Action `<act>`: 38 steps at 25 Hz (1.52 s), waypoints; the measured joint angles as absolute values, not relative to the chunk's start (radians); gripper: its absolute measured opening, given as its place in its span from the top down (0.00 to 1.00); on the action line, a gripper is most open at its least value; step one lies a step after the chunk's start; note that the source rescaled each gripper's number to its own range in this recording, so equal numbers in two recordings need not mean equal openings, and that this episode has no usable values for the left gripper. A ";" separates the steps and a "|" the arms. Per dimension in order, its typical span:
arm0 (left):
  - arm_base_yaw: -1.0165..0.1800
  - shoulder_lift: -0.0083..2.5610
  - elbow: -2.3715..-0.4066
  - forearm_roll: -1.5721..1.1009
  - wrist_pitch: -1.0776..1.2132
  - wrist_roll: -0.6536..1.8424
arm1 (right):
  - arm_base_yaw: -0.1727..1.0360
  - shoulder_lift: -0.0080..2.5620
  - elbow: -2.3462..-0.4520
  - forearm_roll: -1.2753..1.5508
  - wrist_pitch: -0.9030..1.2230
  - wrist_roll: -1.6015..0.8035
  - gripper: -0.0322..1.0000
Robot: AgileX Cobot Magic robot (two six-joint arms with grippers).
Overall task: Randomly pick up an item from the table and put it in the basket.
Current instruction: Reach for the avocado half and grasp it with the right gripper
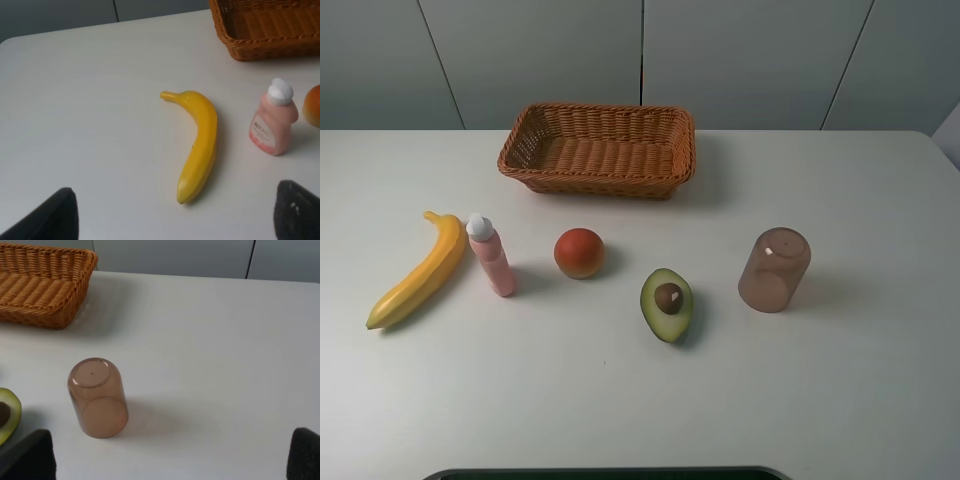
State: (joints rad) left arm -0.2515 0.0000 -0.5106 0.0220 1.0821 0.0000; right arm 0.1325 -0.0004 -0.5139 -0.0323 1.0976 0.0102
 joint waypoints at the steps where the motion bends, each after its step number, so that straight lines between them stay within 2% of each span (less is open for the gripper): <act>1: -0.251 0.000 -0.511 0.022 1.082 0.000 | 0.132 0.000 -0.514 -0.032 1.098 0.010 0.00; 22: -0.251 0.000 -0.511 0.022 1.082 0.007 | 0.132 -0.002 -0.514 -0.032 1.108 0.016 0.00; 28: -0.251 0.000 -0.511 0.022 1.082 0.007 | 0.132 0.003 -0.596 -0.045 1.128 0.035 0.00; 32: -0.251 0.000 -0.511 0.022 1.082 0.007 | 0.132 0.145 -0.715 -0.056 1.153 0.029 0.00; 38: -0.251 0.000 -0.511 0.022 1.082 0.000 | 0.132 0.552 -0.949 -0.007 1.157 -0.054 0.00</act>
